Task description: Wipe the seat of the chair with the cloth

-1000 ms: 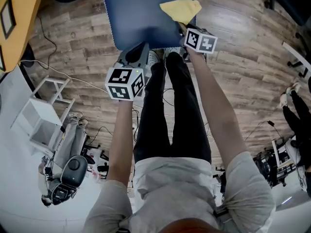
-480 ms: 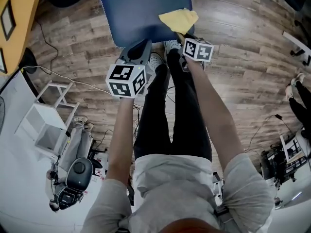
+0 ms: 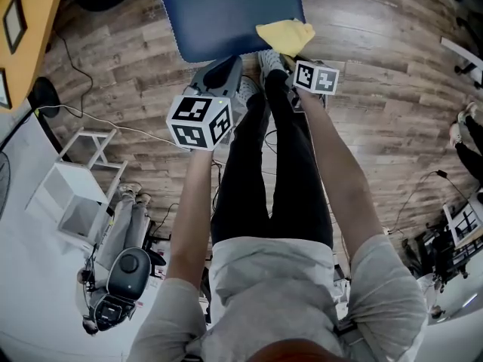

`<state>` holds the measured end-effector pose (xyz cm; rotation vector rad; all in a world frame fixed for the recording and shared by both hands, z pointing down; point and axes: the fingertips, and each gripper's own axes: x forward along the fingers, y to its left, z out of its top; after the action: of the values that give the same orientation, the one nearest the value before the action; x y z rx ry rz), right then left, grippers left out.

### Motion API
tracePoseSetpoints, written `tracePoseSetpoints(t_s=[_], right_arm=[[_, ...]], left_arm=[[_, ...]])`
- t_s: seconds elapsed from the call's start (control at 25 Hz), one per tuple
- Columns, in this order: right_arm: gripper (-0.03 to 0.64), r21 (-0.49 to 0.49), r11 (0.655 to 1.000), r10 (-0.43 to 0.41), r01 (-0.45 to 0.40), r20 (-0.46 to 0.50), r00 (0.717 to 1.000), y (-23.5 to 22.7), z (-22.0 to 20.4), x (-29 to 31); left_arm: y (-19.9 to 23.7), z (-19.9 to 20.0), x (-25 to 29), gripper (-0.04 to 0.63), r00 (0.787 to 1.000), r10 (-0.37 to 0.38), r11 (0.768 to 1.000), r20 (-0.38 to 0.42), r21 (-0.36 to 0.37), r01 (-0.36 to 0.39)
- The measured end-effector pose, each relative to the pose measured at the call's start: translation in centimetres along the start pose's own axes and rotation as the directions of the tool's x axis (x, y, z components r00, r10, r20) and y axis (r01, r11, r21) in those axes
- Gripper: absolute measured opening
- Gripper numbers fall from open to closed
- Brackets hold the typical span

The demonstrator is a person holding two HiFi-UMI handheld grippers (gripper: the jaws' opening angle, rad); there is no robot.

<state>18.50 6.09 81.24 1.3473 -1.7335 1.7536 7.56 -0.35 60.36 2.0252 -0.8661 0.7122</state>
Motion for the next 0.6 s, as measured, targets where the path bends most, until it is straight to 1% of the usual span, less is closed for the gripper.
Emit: tracePoseSetpoints(t_s=[0.08,0.2,0.32,0.4,0.48,0.6], right_arm=[[0.063,-0.006,1.0,0.003,-0.003,0.001,1.0,-0.1,-0.6,-0.8],[0.063,-0.044,0.999,0.0,0.001,0.024,1.0,0.9,-1.1,-2.5],[0.063,-0.066,0.998,0.024,-0.02,0.053,0.998,3.0,-1.2,-4.9],[0.063,-0.078,0.996,0.053,-0.047,0.074,0.996,5.0,-0.7,-6.7],[0.063,-0.099,0.991,0.1,-0.09,0.093,0.991,8.0,0.0,-8.7],[0.063,-0.149,0.975,0.178,-0.163,0.086,0.98,13.3,0.8,-11.4]], left_arm=[[0.0,-0.3,-0.7,0.026,1.0,-0.002,1.0,0.009,-0.001,0.002],[0.5,-0.4,-2.0,0.026,1.0,0.007,1.0,0.03,-0.003,-0.006],[1.0,-0.2,-4.0,0.026,0.998,0.018,0.999,0.065,-0.047,-0.015],[1.2,0.2,-5.6,0.026,0.996,0.029,0.997,0.089,-0.072,-0.023],[1.2,0.8,-7.6,0.026,0.993,0.048,0.996,0.11,-0.075,-0.04],[1.3,1.6,-11.4,0.026,0.987,0.074,0.995,0.146,-0.08,-0.063]])
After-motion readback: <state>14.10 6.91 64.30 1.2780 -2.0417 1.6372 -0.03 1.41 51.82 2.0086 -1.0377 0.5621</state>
